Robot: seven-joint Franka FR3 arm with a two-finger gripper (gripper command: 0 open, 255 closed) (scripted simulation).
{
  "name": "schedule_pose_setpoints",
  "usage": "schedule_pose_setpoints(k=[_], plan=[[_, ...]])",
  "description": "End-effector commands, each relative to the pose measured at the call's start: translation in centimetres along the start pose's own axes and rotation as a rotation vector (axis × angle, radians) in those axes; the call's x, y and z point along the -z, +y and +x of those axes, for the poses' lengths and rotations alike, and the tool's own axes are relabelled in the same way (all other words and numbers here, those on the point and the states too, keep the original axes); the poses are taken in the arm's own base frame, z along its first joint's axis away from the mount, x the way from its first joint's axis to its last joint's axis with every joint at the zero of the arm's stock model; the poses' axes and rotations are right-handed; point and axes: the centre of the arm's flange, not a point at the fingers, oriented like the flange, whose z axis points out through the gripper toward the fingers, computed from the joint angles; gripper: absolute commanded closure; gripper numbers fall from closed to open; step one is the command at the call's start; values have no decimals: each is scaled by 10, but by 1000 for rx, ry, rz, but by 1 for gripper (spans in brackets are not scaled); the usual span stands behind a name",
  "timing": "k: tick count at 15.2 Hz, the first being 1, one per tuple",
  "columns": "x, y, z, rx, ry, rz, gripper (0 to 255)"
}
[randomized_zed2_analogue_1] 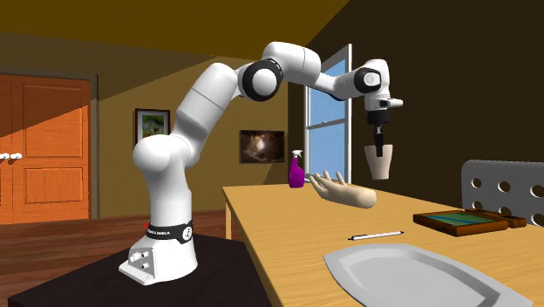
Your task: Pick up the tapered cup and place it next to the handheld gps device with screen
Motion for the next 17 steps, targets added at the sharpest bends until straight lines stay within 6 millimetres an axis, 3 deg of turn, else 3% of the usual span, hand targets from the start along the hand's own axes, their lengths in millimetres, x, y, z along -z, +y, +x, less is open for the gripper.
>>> schedule_pose_setpoints(k=[1, 17], plan=[[-11, 1, 0, 0, 1, 1, 255], [-94, 11, -4, 0, 1, 1, 255]])
